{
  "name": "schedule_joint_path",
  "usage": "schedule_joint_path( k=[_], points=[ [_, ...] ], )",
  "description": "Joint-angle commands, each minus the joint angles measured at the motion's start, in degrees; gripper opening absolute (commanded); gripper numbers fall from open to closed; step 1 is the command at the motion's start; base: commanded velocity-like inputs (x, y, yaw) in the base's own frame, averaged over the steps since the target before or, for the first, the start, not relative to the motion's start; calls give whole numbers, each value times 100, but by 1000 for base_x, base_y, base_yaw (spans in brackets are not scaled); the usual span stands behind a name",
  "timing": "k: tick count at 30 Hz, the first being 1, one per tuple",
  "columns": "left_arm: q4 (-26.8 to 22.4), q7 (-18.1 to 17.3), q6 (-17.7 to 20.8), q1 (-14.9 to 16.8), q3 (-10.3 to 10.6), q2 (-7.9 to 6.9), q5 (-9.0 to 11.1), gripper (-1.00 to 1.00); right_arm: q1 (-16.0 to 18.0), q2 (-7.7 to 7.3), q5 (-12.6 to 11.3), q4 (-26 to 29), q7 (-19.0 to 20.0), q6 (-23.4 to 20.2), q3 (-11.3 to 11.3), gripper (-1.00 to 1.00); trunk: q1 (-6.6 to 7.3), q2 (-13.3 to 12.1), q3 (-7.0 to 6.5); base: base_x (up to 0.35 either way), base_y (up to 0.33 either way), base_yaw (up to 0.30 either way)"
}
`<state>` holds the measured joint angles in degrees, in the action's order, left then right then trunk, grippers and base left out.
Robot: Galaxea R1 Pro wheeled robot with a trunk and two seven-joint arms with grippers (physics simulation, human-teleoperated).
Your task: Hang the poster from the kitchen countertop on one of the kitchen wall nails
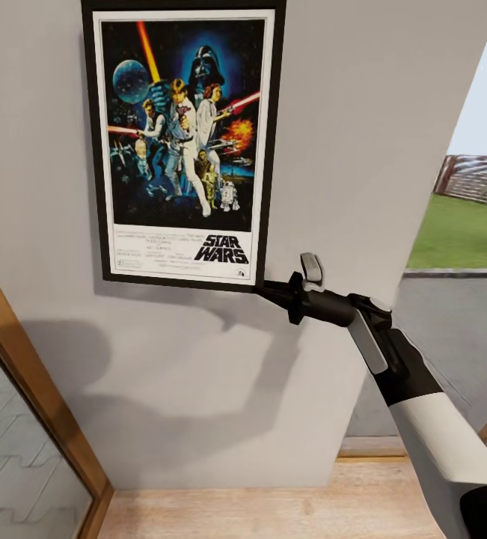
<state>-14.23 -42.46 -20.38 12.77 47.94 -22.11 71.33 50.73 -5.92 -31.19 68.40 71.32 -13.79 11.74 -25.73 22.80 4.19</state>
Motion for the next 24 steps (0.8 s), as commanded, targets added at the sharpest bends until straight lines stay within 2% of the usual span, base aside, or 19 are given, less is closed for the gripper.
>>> schedule_joint_path(
  k=[1, 15, 24],
  points=[
    [-1, -8, -27, 7, 48, -4, 47, 100, 7, -6, -54, -2, 4, -63, 14, -100, -5, 12, 13, 131, 0, 0],
    [-1, -8, -27, 7, 48, -4, 47, 100, 7, -6, -54, -2, 4, -63, 14, -100, -5, 12, 13, 23, 0, 0],
    [-1, -8, -27, 7, 46, -4, 47, 100, 7, -6, -54, -2, 4, -63, 13, -100, -5, 12, 13, 96, 0, 0]
  ],
)
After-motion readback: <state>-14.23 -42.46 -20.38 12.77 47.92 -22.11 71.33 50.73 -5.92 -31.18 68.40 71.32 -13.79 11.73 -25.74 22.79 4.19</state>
